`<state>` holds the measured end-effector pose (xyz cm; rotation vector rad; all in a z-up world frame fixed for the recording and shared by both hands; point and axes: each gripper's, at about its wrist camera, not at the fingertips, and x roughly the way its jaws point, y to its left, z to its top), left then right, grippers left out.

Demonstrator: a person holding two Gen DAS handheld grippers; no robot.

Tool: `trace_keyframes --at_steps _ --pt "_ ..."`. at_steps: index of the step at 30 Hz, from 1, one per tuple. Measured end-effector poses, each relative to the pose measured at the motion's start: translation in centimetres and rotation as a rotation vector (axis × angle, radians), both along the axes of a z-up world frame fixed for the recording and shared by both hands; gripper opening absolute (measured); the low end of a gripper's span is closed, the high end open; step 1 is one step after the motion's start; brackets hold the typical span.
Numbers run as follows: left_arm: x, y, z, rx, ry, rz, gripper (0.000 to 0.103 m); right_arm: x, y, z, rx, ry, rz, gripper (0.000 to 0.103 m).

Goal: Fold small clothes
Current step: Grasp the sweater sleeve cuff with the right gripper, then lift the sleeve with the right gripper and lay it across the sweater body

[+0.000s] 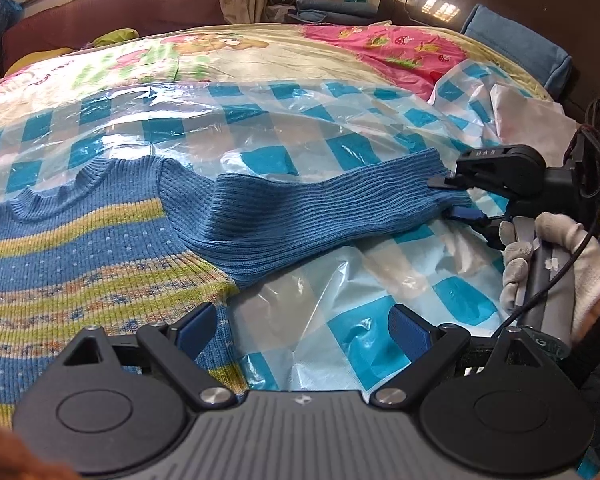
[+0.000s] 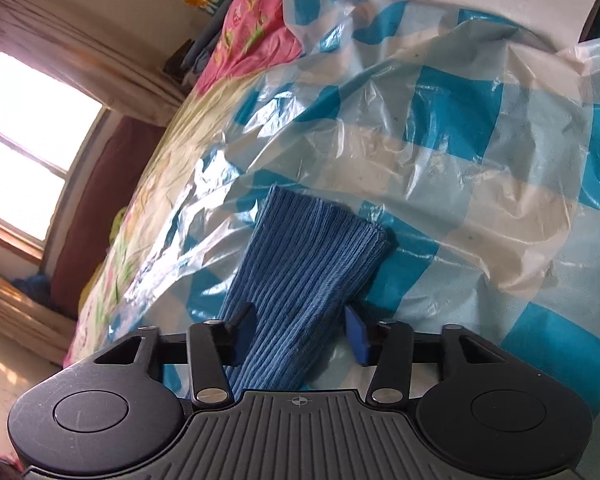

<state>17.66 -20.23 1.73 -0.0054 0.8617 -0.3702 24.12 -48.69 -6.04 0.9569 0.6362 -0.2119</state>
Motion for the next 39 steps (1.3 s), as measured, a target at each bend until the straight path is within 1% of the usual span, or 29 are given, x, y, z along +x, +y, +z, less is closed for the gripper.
trace_keyframes --at_steps 2,5,7,10,14,18,21,25,30,33,35,39 --pt "-0.1 0.4 0.2 -0.009 -0.002 0.004 0.096 0.2 -0.1 -0.1 0.015 -0.006 -0.006 0.018" --pt "-0.3 1.3 0.4 -0.012 -0.005 0.019 0.096 0.5 -0.3 -0.3 0.05 -0.014 -0.019 0.009" --pt "-0.5 2.2 0.5 -0.018 -0.005 0.036 0.096 0.3 0.0 0.2 0.04 -0.036 -0.017 0.008" --pt "-1.0 3.7 0.7 -0.036 -0.005 0.065 0.096 -0.4 0.6 2.1 0.022 -0.095 0.001 0.008" --pt "-2.0 5.6 1.0 -0.058 -0.018 0.093 0.096 -1.3 2.1 5.6 -0.007 -0.174 0.046 0.008" --pt "-3.1 8.2 1.2 -0.074 -0.029 0.131 0.096 -1.2 5.1 9.1 -0.036 -0.241 0.125 0.007" --pt "-4.1 10.8 1.1 -0.077 -0.033 0.172 0.096 -0.2 9.0 11.0 -0.048 -0.272 0.211 0.007" --pt "-5.3 14.9 0.4 -0.089 -0.032 0.254 0.096 1.3 15.8 13.0 -0.076 -0.3 0.354 0.007" --pt "-6.7 19.7 -0.7 -0.091 -0.042 0.368 0.096 3.2 25.0 14.1 -0.113 -0.303 0.543 0.007" --pt "-7.4 22.3 -1.5 -0.099 -0.051 0.435 0.096 3.7 30.7 13.8 -0.167 -0.292 0.656 0.007" --pt "-7.6 23.4 -1.8 -0.096 -0.062 0.466 0.096 4.0 34.2 12.9 -0.196 -0.273 0.721 0.007" --pt "-8.0 25.4 -2.5 -0.117 -0.068 0.499 0.096 3.8 39.3 9.6 -0.232 -0.204 0.825 0.007"
